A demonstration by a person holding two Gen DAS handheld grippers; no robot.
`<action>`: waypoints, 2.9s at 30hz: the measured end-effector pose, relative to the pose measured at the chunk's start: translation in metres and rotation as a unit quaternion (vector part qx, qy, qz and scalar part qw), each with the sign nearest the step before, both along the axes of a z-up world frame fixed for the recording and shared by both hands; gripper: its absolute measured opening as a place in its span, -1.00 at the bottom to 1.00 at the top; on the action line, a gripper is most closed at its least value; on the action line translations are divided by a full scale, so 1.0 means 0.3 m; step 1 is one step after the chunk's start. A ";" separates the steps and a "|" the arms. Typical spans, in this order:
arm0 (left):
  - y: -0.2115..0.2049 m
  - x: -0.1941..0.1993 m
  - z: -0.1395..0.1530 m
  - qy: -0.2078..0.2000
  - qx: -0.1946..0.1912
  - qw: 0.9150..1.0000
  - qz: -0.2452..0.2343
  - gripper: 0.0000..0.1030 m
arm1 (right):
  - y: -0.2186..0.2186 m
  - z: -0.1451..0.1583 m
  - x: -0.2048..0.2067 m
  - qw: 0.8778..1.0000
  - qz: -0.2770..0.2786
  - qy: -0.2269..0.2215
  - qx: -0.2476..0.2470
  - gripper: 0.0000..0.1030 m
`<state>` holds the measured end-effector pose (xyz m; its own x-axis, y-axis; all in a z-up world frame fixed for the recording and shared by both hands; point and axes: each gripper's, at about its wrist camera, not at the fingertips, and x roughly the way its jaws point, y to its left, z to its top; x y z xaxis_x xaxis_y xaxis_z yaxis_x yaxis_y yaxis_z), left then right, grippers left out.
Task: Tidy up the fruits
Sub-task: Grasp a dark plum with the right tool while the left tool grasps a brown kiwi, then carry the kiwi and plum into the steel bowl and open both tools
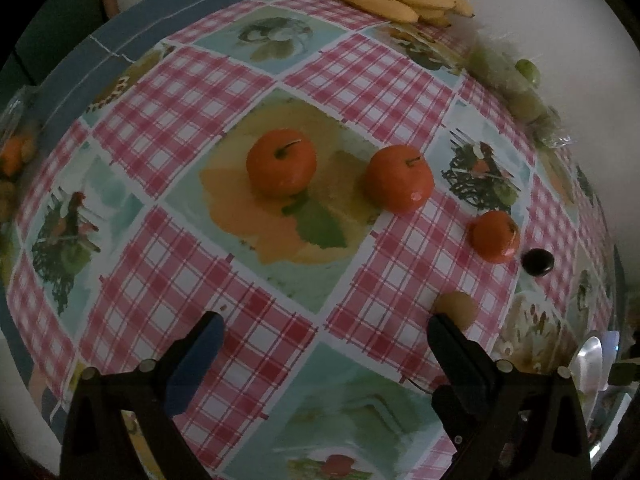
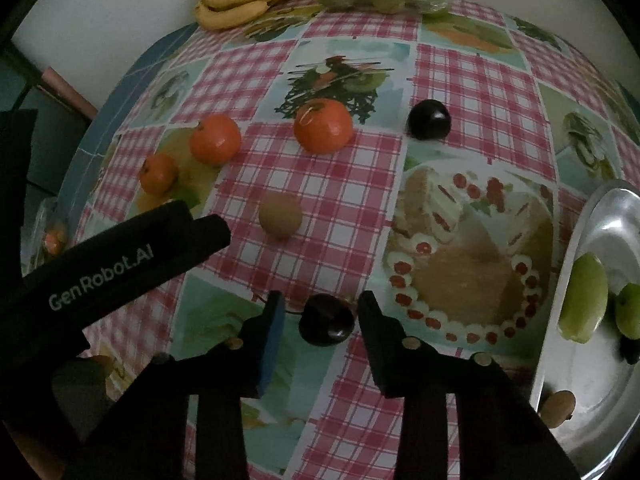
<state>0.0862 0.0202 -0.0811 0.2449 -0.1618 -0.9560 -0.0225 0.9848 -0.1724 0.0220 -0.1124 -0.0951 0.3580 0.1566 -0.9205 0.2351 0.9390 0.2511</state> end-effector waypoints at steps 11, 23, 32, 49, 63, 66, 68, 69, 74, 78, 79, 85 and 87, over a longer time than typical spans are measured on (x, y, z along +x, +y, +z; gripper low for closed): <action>-0.003 0.008 0.008 -0.006 -0.012 1.000 -0.007 0.97 | -0.015 0.005 -0.004 1.000 -0.008 -0.001 0.008 -0.48; -0.129 0.025 0.011 -0.016 -0.067 0.995 -0.066 0.39 | -0.161 0.079 -0.066 0.996 -0.073 -0.040 0.030 -0.48; -0.195 0.030 0.012 -0.028 -0.080 0.992 -0.098 -0.28 | -0.228 0.097 -0.100 0.992 -0.103 -0.055 0.047 -0.48; -0.228 0.038 -0.012 -0.025 -0.090 0.990 -0.105 -0.51 | -0.241 0.111 -0.121 0.991 -0.110 -0.060 0.050 -0.48; -0.214 0.023 0.076 -0.061 -0.112 0.986 -0.110 -0.51 | -0.323 0.153 -0.181 0.983 -0.163 -0.071 0.035 -0.48; -0.244 0.001 0.110 -0.076 -0.107 0.983 -0.129 -0.51 | -0.382 0.156 -0.223 0.978 -0.198 -0.066 0.028 -0.48; -0.277 -0.022 0.135 -0.086 -0.102 0.980 -0.148 -0.51 | -0.416 0.155 -0.255 0.974 -0.219 -0.060 0.020 -0.48; -0.292 -0.035 0.147 -0.090 -0.101 0.978 -0.158 -0.51 | -0.435 0.153 -0.271 0.971 -0.230 -0.056 0.016 -0.48; -0.398 -0.130 0.197 -0.104 -0.096 0.965 -0.222 -0.51 | -0.536 0.154 -0.359 0.958 -0.281 -0.051 0.016 -0.48; -0.492 -0.220 0.217 -0.100 -0.104 0.949 -0.281 -0.51 | -0.583 0.171 -0.418 0.950 -0.308 -0.056 0.012 -0.48; -0.518 -0.247 0.219 -0.096 -0.106 0.944 -0.298 -0.51 | -0.591 0.176 -0.431 0.948 -0.312 -0.058 0.011 -0.48; -0.627 -0.371 0.211 -0.083 -0.098 0.919 -0.372 -0.51 | -0.612 0.204 -0.488 0.943 -0.326 -0.064 0.000 -0.48; -0.645 -0.393 0.199 -0.079 -0.093 0.914 -0.386 -0.51 | -0.617 0.196 -0.499 0.943 -0.328 -0.061 0.001 -0.47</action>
<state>-0.0317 -0.1734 -0.0214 0.1221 -0.5002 -0.8573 0.7066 0.6503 -0.2788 -0.1276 -0.2976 -0.0362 0.4815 -0.1339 -0.8661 0.7344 0.6010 0.3153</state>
